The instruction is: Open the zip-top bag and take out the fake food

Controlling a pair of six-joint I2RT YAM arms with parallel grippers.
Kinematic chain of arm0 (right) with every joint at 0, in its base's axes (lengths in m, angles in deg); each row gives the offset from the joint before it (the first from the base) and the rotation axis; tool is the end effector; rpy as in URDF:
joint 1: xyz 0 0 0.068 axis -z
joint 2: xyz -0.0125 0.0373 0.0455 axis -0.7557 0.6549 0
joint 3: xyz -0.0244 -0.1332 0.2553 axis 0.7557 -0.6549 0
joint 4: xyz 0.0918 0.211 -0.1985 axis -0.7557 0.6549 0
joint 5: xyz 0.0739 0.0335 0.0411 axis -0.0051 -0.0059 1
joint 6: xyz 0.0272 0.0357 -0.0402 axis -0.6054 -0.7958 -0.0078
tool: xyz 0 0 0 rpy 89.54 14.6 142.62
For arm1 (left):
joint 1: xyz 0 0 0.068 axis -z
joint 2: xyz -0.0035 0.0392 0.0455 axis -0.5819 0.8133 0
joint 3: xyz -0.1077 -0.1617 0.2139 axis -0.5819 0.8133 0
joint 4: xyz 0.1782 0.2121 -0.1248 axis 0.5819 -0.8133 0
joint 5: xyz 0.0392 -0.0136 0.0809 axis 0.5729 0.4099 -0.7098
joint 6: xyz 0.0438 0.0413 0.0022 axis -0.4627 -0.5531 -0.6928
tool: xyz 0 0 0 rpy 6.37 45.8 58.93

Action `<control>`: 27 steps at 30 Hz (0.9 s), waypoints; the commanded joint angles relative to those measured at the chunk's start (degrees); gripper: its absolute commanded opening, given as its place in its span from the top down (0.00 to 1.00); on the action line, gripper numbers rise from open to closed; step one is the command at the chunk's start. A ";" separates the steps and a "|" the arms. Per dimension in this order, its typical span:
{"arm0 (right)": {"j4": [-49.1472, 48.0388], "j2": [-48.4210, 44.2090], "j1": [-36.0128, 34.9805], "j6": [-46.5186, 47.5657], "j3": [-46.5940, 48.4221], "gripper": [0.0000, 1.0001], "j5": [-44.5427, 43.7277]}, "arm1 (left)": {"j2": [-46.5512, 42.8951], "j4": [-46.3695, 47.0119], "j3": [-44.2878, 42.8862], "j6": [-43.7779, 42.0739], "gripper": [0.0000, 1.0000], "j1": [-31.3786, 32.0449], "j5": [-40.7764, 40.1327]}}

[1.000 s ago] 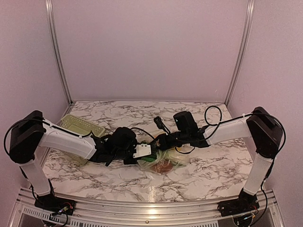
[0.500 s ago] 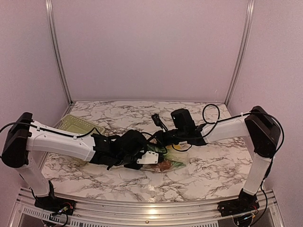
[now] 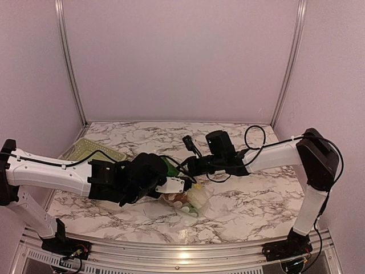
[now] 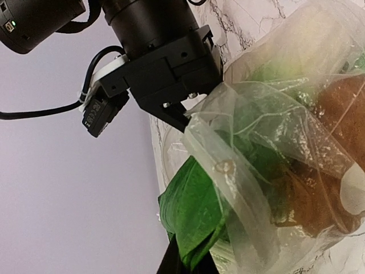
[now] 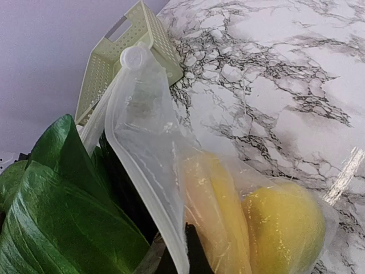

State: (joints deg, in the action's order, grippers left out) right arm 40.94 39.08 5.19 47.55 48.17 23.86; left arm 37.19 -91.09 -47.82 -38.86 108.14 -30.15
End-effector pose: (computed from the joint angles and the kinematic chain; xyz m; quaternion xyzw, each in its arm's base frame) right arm 0.2996 0.3168 0.1647 -0.2332 0.8226 0.4466 0.2636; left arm 0.1413 -0.3528 0.2577 0.6796 0.5096 0.2400 0.4699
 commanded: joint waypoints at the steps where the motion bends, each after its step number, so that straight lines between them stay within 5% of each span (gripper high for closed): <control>1: 2.63 -1.51 0.73 0.43 -2.50 1.00 -3.22 | -3.72 9.99 0.83 -3.41 1.00 0.93 -8.07; 4: 2.86 -3.20 0.73 0.60 -2.16 1.00 -2.99 | -6.12 19.45 4.37 -8.43 1.00 1.60 -9.56; 9: 3.75 -6.02 0.96 1.26 -1.58 1.00 -4.12 | -13.32 21.29 10.95 -6.17 1.00 1.38 3.77; 19: 3.73 -5.48 2.06 1.49 -3.58 1.00 -5.80 | -16.50 31.87 14.30 -6.12 1.00 -0.27 -3.67; 27: 3.51 -7.26 2.06 1.86 -4.00 1.00 -4.89 | -20.36 30.99 11.26 -1.35 1.00 -5.41 -3.50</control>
State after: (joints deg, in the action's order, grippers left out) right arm 43.95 32.94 6.68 48.46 44.66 19.62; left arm 20.14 -64.09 -33.30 -44.46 105.25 -32.71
